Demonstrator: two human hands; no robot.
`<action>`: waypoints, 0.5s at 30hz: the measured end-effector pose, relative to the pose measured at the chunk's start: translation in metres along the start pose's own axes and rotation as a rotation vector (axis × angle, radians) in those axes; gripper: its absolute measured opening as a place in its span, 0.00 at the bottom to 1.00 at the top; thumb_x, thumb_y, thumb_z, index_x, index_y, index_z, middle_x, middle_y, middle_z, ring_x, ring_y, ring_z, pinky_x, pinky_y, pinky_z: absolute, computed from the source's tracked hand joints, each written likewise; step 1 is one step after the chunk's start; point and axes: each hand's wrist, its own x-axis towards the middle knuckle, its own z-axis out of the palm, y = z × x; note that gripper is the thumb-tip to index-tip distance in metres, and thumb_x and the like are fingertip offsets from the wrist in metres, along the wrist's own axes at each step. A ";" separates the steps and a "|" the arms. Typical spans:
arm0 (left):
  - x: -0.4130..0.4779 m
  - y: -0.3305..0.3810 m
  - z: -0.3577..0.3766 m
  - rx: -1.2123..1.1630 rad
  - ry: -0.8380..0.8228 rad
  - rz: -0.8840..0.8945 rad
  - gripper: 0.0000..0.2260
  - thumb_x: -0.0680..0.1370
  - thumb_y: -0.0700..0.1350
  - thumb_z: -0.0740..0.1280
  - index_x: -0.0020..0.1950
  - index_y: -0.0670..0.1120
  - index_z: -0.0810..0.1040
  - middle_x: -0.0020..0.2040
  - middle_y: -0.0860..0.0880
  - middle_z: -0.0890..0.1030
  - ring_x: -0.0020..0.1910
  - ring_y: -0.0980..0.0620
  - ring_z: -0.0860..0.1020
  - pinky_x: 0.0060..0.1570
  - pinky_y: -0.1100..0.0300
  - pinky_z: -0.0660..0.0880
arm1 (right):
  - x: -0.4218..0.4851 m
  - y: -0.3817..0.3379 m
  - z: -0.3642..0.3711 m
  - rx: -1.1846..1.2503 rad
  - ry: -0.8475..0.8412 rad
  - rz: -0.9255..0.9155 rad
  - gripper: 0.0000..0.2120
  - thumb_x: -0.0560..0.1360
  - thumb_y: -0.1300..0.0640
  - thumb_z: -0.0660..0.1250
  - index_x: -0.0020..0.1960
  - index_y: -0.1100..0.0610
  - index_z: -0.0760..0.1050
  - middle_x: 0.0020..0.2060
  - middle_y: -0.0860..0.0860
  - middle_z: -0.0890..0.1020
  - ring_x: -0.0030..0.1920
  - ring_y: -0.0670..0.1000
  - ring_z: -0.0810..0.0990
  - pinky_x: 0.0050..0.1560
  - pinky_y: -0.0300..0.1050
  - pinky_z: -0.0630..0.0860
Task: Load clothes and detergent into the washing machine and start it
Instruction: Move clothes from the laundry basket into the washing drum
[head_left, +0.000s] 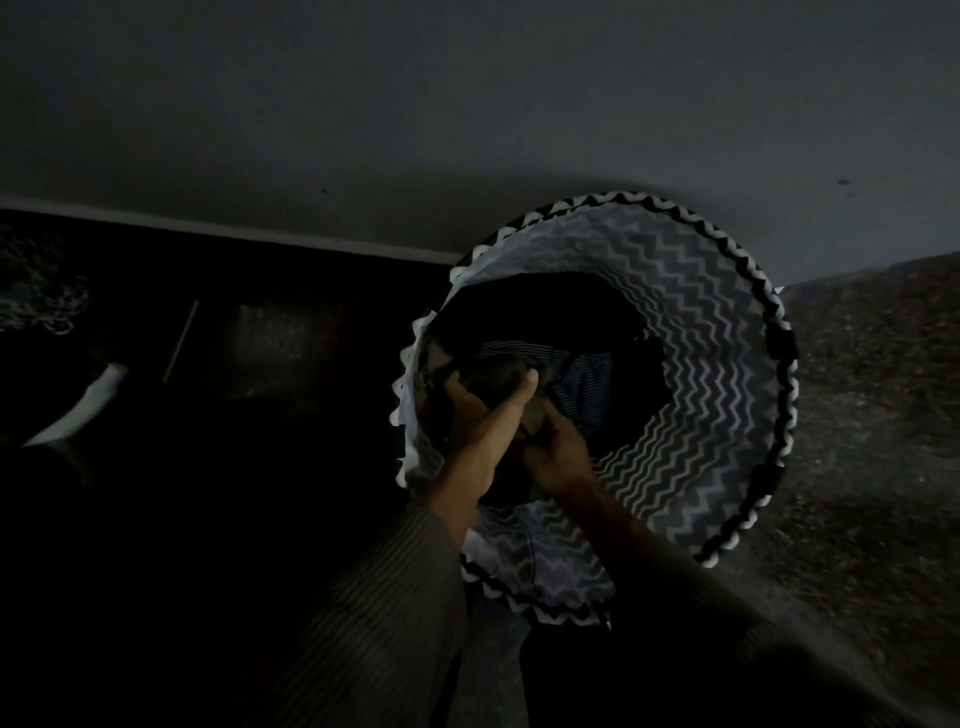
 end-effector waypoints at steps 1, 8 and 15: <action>-0.004 0.001 0.000 -0.032 -0.003 -0.026 0.46 0.71 0.64 0.72 0.80 0.56 0.49 0.78 0.49 0.61 0.73 0.45 0.65 0.68 0.47 0.69 | -0.008 -0.006 -0.004 0.024 -0.016 0.027 0.29 0.71 0.69 0.70 0.70 0.63 0.66 0.59 0.59 0.80 0.57 0.56 0.81 0.41 0.25 0.75; -0.033 0.005 0.005 -0.023 -0.109 -0.069 0.31 0.72 0.56 0.75 0.72 0.51 0.68 0.68 0.46 0.74 0.64 0.44 0.75 0.64 0.43 0.74 | -0.060 -0.030 -0.030 0.421 0.044 0.187 0.23 0.69 0.72 0.62 0.63 0.63 0.72 0.55 0.61 0.82 0.55 0.66 0.80 0.39 0.42 0.80; -0.050 0.015 -0.011 -0.257 -0.206 -0.136 0.17 0.71 0.47 0.74 0.57 0.43 0.82 0.53 0.41 0.84 0.51 0.40 0.82 0.49 0.49 0.80 | -0.124 -0.079 -0.077 0.943 0.188 0.215 0.13 0.80 0.57 0.61 0.64 0.57 0.73 0.59 0.56 0.81 0.55 0.56 0.82 0.47 0.49 0.78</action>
